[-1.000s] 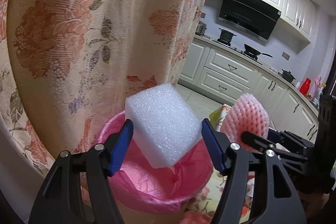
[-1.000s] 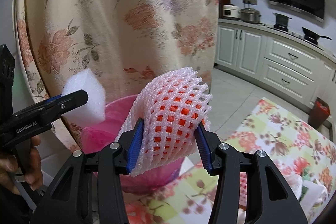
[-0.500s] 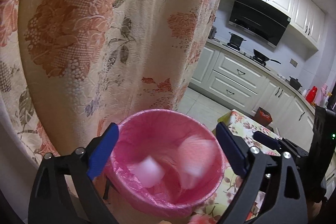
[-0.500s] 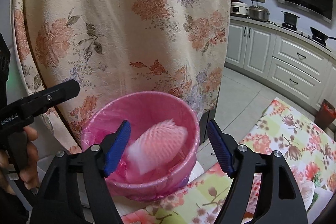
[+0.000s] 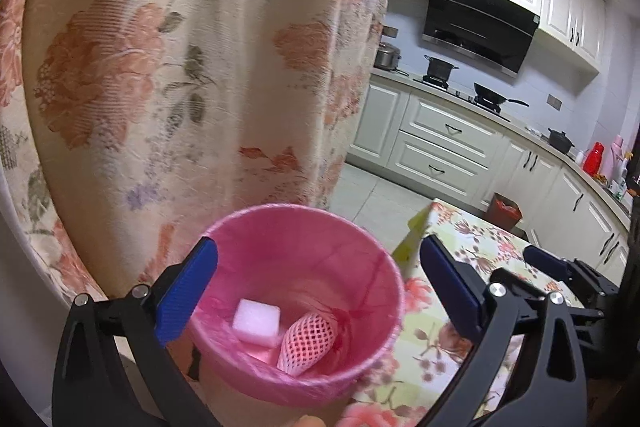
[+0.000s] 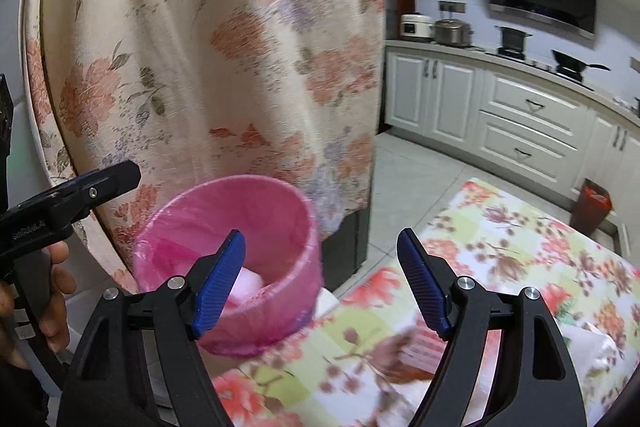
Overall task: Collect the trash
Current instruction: 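Move both tools back over the trash pile on the table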
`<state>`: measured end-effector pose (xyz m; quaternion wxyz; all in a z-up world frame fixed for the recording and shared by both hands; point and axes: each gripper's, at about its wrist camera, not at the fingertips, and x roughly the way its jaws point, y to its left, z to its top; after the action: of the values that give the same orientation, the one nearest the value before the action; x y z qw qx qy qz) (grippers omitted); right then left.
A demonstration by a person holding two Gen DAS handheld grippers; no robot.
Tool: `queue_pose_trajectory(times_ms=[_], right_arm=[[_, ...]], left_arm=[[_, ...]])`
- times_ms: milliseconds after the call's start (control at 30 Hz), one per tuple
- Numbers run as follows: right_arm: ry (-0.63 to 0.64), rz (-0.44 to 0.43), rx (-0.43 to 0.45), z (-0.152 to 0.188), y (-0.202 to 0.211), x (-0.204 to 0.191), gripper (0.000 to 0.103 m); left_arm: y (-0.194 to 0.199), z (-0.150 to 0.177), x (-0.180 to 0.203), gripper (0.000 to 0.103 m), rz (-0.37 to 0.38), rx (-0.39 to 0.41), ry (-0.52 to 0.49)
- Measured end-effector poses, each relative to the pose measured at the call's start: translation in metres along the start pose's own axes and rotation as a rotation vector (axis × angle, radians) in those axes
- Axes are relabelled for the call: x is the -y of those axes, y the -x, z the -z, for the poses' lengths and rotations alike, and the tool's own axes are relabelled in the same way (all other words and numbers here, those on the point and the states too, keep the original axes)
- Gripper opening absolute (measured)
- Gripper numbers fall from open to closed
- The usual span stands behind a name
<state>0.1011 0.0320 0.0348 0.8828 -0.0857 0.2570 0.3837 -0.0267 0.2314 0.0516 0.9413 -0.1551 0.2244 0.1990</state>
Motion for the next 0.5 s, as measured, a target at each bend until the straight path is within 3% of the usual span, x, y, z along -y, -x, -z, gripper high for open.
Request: queue_pose_trajectory(times_ms=[500], right_arm=[[-0.141, 0.203, 0.001, 0.062, 0.086, 0.097, 0.077]], left_arm=[[0.006, 0.026, 0.087, 0.097, 0.206, -0.044, -0.077]])
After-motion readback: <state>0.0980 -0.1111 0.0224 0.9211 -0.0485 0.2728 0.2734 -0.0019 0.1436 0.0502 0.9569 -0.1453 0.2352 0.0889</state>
